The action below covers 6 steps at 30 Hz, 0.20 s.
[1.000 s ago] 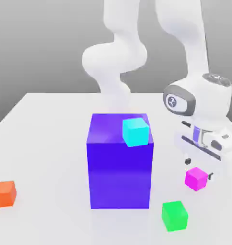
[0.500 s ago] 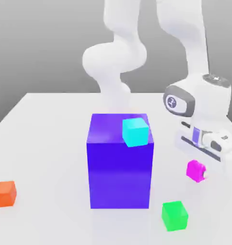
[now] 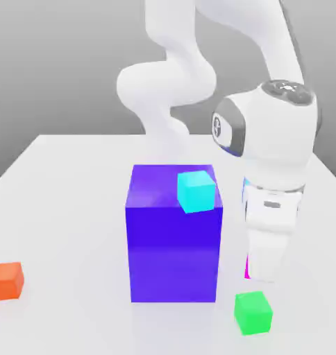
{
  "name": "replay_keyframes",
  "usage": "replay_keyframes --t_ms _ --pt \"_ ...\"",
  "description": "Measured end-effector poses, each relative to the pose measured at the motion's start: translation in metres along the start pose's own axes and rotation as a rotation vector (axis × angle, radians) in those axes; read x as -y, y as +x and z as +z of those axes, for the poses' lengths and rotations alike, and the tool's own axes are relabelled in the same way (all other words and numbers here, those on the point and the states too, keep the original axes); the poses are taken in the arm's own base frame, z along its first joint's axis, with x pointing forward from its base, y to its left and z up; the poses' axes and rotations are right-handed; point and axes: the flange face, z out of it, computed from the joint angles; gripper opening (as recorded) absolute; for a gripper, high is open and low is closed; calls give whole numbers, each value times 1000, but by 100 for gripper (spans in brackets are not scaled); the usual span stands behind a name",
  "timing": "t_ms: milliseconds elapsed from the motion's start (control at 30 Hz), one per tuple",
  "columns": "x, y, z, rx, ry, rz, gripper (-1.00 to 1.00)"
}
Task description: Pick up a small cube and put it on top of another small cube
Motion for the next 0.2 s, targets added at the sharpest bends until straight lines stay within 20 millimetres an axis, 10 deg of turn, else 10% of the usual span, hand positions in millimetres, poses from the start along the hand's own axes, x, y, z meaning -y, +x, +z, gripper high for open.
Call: replay_keyframes --t_ms 67,100,200 --pt "-1 0 23 0 0 6 -100" --pt "-1 0 34 0 -1 7 100" --pt "-1 0 34 1 -1 7 100"
